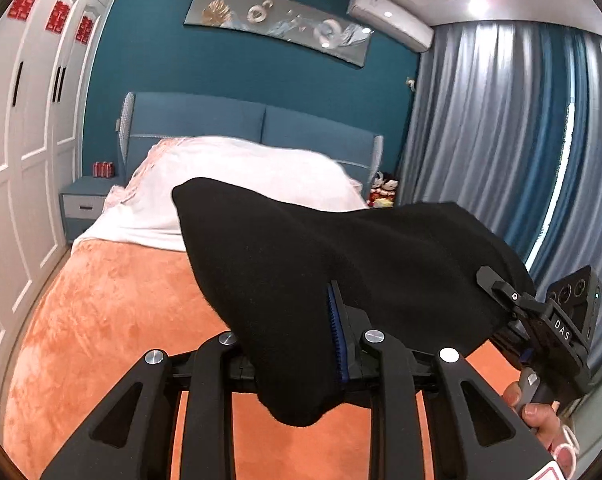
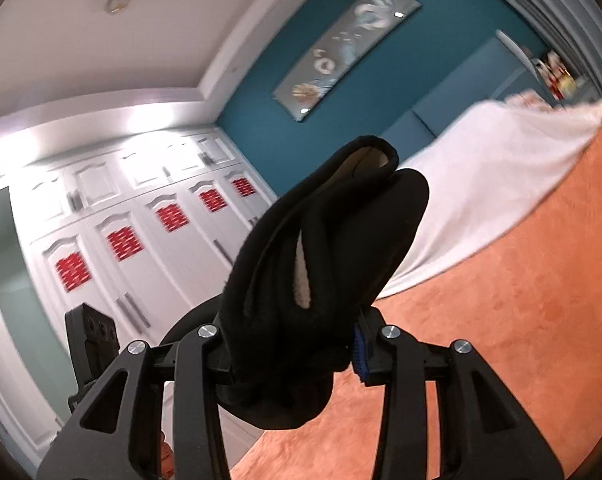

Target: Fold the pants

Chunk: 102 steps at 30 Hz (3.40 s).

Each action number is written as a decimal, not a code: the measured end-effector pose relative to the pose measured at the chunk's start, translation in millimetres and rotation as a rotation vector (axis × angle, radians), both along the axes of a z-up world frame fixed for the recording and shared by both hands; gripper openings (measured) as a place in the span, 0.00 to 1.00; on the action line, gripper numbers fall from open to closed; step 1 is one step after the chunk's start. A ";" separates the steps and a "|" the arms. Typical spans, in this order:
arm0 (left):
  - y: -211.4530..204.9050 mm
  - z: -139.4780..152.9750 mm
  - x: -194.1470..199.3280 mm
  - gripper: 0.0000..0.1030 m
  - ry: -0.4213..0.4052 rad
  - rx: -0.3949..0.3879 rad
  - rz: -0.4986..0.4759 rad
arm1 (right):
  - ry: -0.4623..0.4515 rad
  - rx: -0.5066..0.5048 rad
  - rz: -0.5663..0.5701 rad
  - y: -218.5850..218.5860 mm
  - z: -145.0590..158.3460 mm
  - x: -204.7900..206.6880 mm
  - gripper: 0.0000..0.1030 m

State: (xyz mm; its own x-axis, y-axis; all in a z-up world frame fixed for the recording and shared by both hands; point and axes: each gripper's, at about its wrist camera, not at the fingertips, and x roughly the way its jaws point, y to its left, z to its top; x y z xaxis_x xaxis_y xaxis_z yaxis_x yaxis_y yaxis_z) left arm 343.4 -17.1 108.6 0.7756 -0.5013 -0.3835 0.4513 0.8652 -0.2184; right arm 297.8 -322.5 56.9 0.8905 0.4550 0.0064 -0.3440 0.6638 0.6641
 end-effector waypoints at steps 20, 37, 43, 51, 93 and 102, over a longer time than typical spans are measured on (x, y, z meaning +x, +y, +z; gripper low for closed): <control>73.2 -315.0 54.5 0.50 0.448 -0.014 0.149 | 0.585 -0.106 -0.151 -45.3 -235.2 38.3 0.50; 22.1 -367.1 151.1 0.92 0.642 0.091 0.304 | 0.723 -0.177 -0.060 -28.0 -249.9 152.2 0.06; 32.2 -327.2 92.9 0.84 0.520 0.148 0.288 | 0.726 -0.426 0.007 2.3 -234.8 104.7 0.00; 4.6 -336.8 46.6 0.75 0.540 0.378 0.206 | 0.702 -0.515 -0.013 16.9 -200.2 43.2 0.01; -14.0 -162.5 -241.3 0.89 0.301 0.385 0.285 | 0.580 -0.612 -0.317 99.3 -55.7 -219.8 0.92; -13.0 -163.4 -240.9 0.89 0.333 0.374 0.289 | 0.570 -0.623 -0.318 101.9 -52.1 -231.0 0.92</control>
State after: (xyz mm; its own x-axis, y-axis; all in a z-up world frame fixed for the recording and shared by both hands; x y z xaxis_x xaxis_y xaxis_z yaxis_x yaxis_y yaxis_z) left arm 102.5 -30.0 -54.8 0.6678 -0.0709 -0.7410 0.1446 0.9888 0.0357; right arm 66.8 -220.6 4.8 0.7676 -0.0404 -0.6396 0.1887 0.9680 0.1653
